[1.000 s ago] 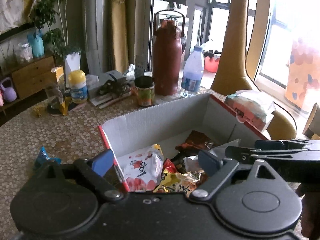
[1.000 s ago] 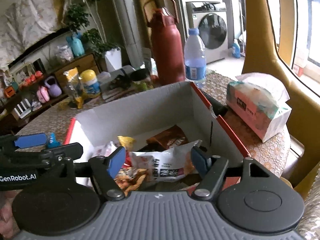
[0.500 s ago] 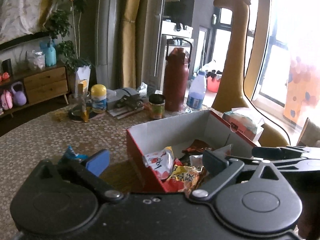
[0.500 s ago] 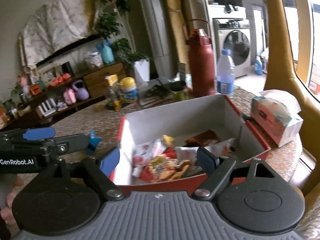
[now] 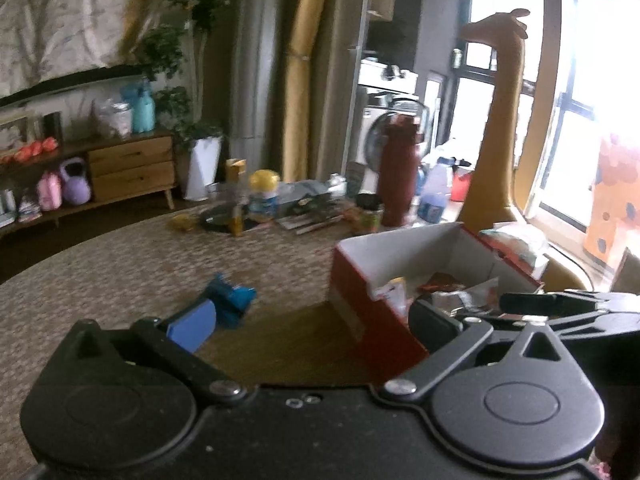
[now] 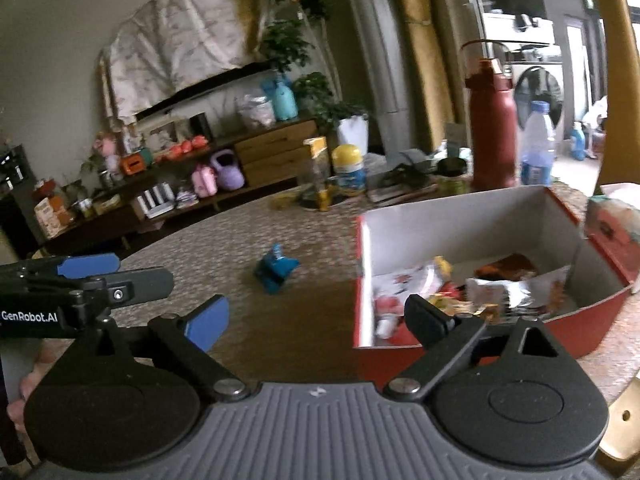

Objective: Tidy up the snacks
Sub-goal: 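Withdraw both tools from the box toward the blue packet, then grasp the small wrapped sweet with the left gripper while the right gripper grasps the blue packet, then carry the blue packet and sweet into the red box and open both grippers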

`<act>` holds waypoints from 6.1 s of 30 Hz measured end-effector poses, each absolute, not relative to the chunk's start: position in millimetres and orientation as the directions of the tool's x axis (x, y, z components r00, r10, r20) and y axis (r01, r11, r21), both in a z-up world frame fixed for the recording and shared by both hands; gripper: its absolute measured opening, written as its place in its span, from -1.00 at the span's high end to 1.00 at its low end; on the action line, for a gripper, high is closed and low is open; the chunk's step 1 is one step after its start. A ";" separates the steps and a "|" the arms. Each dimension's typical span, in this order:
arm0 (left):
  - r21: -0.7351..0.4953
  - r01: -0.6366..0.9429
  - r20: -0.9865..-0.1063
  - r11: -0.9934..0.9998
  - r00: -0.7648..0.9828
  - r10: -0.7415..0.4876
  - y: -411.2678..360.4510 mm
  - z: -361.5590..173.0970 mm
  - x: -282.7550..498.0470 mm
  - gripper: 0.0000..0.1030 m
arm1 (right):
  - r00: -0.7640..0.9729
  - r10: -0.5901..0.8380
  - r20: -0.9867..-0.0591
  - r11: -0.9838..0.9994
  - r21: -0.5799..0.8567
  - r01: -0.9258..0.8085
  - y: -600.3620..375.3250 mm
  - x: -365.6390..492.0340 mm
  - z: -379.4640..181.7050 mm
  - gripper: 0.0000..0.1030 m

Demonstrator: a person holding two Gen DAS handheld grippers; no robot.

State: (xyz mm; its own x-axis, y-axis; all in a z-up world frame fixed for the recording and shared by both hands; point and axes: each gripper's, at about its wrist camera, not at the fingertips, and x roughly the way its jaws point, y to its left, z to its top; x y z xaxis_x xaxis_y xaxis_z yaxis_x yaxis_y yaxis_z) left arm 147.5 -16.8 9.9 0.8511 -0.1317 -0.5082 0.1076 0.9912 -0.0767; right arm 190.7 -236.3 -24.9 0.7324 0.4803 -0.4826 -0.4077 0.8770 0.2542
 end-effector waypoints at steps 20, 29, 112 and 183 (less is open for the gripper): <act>-0.074 -0.187 -0.619 0.980 0.779 0.102 95.5 -68.8 132.8 -0.99 | 0.655 0.516 -0.552 0.852 0.251 -0.459 -157.9 235.7 -60.6 -0.89; -0.100 -0.217 -0.663 0.971 0.742 0.098 109.8 -104.0 135.5 -0.99 | 0.628 0.495 -0.600 0.844 0.160 -0.512 -103.7 288.9 -71.8 -0.89; -0.061 -0.024 -0.543 0.998 0.839 -0.013 -6.9 -29.9 161.7 0.60 | 0.686 0.437 -0.581 0.887 0.152 -0.437 -197.8 224.5 -26.2 -0.08; -0.015 0.227 -0.726 0.974 0.667 -0.166 -182.0 -72.0 307.4 -0.63 | 0.744 0.199 -0.637 0.975 0.203 -0.088 -365.3 312.3 -78.3 -0.48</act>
